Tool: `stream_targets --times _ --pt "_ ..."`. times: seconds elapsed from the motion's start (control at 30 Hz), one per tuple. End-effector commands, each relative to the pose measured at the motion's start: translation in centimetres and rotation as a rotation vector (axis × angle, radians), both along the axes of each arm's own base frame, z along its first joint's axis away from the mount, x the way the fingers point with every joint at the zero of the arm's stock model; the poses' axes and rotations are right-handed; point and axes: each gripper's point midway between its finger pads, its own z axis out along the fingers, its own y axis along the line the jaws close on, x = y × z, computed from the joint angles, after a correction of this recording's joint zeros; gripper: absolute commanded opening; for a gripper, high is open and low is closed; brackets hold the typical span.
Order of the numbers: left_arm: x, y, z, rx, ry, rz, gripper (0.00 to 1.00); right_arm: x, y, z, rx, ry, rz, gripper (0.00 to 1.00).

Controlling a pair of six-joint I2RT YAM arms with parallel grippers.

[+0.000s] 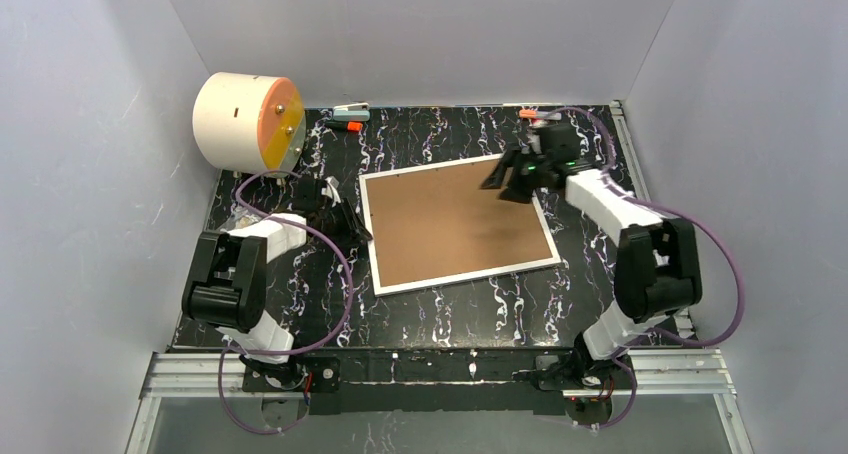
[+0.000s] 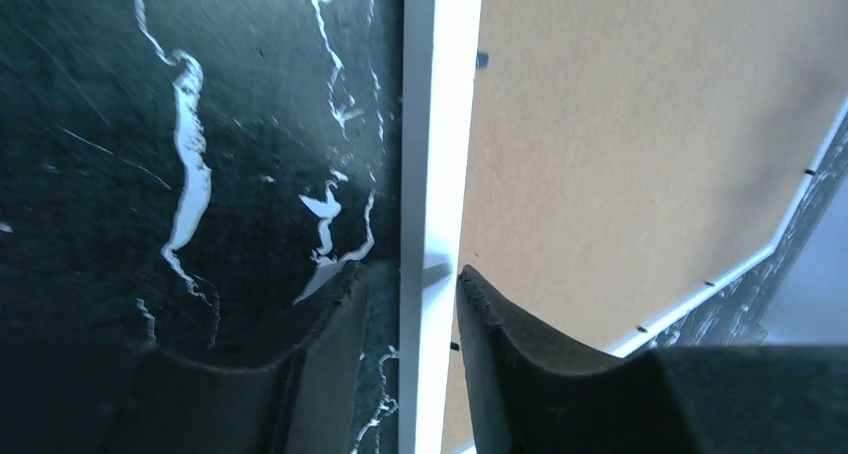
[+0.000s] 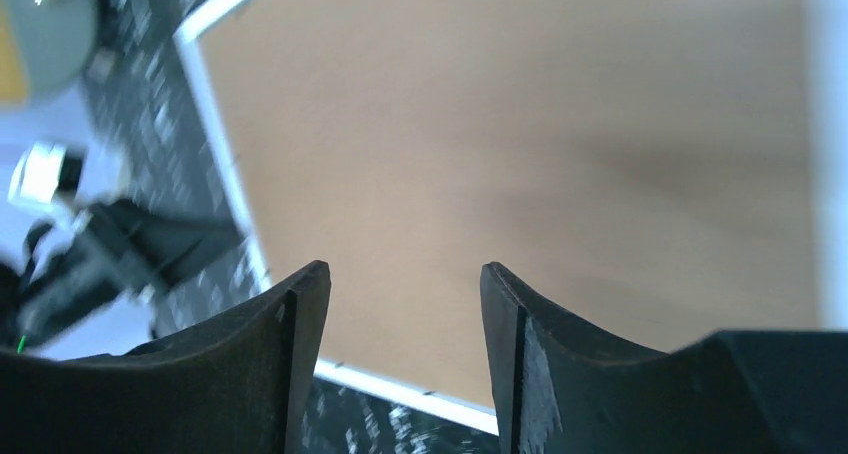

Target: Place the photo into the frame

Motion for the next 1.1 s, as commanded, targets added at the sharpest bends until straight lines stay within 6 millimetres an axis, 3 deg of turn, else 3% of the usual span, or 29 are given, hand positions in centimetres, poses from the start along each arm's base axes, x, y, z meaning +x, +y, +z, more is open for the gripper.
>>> stream_targets --times 0.0,0.1,0.2,0.37,0.63,0.93,1.07 --pt "-1.9 -1.2 -0.2 -0.084 0.026 -0.036 0.32 -4.2 12.7 2.0 0.221 -0.073 0.39 0.63" --pt "-2.5 -1.1 -0.8 -0.079 0.046 -0.031 0.26 -6.9 18.8 2.0 0.336 -0.062 0.562 0.5" --pt "-3.2 -0.6 -1.6 -0.057 0.073 -0.016 0.21 -8.9 23.3 1.1 0.379 -0.023 0.665 0.36" --pt "-4.2 0.2 -2.9 -0.008 0.129 0.007 0.13 -11.6 28.0 -1.0 0.423 0.06 0.75 0.3" --pt "-4.8 0.9 -3.7 0.035 0.162 -0.001 0.09 -12.5 30.6 -3.7 0.434 0.137 0.779 0.3" --pt "-5.4 1.3 -4.1 0.064 0.181 -0.022 0.07 -12.5 31.5 -5.6 0.427 0.18 0.786 0.12" --pt "-5.5 1.4 -4.1 0.07 0.176 -0.037 0.08 -12.5 31.7 -6.4 0.414 0.194 0.779 0.11"
